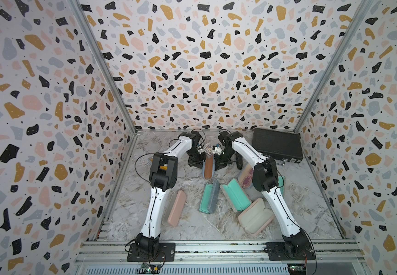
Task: Close the glasses case
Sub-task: Close the glasses case at the center of the board.
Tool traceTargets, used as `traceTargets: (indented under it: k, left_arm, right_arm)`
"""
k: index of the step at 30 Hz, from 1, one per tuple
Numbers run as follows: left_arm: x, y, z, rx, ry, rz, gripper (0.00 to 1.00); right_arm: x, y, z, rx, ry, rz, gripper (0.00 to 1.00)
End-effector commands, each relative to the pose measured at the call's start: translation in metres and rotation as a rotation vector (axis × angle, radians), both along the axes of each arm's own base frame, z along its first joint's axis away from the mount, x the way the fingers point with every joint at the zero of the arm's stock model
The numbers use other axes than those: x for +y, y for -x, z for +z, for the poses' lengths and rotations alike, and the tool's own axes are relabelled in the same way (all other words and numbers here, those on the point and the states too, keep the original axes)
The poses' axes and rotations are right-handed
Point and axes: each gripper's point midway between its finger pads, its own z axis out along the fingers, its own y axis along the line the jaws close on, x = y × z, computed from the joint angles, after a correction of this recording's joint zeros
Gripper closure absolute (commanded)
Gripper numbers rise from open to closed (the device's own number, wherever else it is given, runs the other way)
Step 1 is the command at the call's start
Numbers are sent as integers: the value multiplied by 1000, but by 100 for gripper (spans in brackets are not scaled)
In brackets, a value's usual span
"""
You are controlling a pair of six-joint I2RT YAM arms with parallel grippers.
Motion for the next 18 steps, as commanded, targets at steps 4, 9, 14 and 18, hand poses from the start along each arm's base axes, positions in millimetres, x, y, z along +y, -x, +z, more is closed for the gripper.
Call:
traceTargets:
  k: [4, 9, 14, 18]
  left_arm:
    - [-41, 18, 6, 8, 78, -103, 100]
    - [-43, 18, 8, 4, 80, -109, 100]
    - [-43, 19, 8, 3, 78, -111, 100]
    - [-42, 18, 9, -4, 74, -117, 100]
  right_arm:
    - [33, 1, 22, -67, -113, 58, 97]
    - [33, 1, 22, -66, -114, 59, 97]
    - [33, 0, 23, -69, -116, 57, 97]
    - [34, 0, 23, -70, -122, 58, 97]
